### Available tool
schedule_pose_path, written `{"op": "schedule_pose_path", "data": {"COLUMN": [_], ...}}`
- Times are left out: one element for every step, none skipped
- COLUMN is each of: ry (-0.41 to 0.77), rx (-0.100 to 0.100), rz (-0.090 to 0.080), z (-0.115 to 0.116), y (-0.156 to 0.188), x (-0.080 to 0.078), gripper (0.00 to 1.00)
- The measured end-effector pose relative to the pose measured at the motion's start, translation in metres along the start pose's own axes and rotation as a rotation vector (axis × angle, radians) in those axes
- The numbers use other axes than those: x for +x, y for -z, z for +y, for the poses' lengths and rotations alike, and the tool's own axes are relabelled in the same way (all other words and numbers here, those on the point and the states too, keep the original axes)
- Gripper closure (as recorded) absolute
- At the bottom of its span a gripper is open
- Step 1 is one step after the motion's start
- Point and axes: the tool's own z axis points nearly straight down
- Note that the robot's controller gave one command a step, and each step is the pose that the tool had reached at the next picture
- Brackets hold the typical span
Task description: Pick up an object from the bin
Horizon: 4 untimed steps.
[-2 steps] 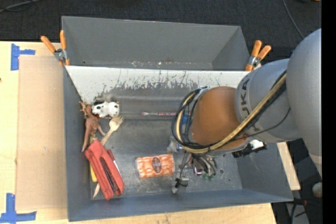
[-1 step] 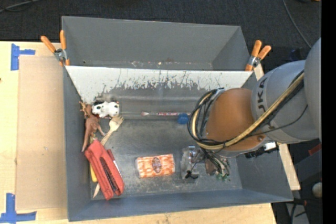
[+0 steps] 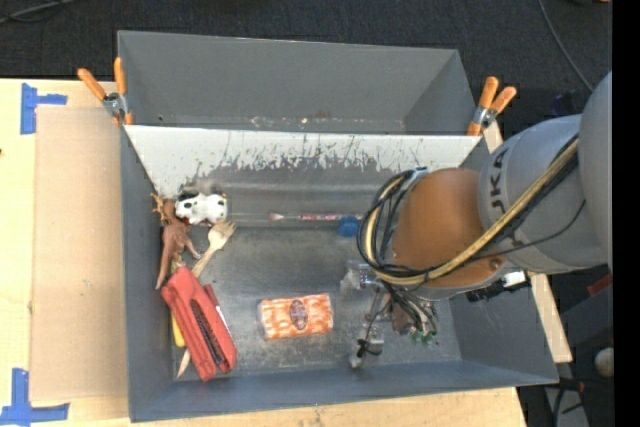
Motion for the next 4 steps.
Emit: {"op": "schedule_pose_path", "data": {"ry": [-0.001,0.152,0.051,0.153], "rx": [0.000,0.002,0.000,-0.003], "rz": [0.000,0.002,-0.001,-0.004], "z": [0.000,0.050,0.082,0.061], "y": [0.000,0.018,0.007,0.005], "x": [0.000,-0.022,-0.058,-0.023], "gripper": [0.00,0.00,0.00,1.00]}}
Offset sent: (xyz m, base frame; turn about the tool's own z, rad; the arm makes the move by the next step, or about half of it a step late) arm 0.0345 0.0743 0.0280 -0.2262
